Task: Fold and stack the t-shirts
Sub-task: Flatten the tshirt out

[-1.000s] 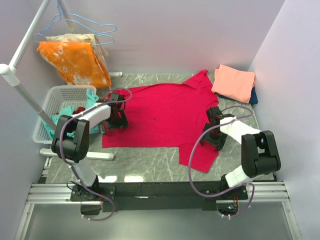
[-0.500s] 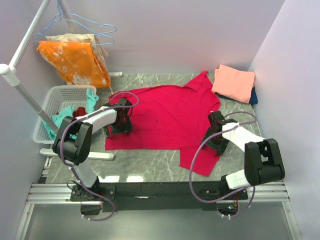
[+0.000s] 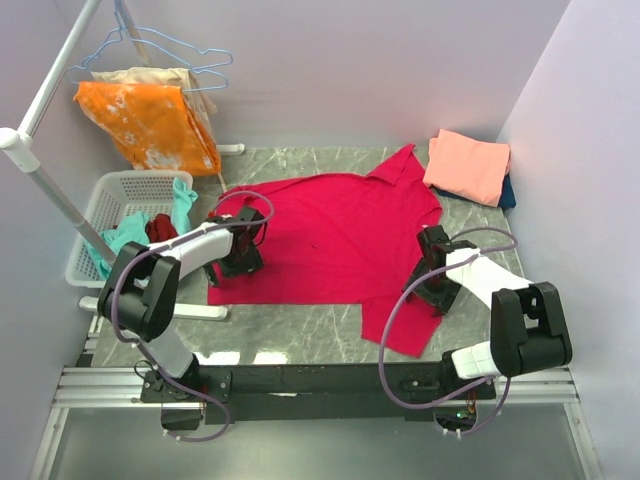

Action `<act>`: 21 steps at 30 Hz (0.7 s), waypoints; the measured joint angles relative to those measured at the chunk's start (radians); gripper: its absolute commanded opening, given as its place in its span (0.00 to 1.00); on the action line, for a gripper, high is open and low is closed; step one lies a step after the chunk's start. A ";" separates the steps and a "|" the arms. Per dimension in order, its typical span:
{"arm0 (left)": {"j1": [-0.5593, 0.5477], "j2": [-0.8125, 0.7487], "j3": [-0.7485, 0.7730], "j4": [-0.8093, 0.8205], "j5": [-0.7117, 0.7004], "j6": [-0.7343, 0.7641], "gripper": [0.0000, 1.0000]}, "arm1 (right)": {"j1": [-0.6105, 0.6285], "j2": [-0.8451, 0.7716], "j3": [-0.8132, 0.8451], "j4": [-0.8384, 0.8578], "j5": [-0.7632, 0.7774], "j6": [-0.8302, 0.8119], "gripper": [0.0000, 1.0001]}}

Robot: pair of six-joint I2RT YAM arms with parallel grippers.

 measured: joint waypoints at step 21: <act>0.017 -0.043 0.286 -0.259 -0.086 -0.023 0.99 | -0.026 -0.252 0.284 -0.197 0.114 0.095 0.73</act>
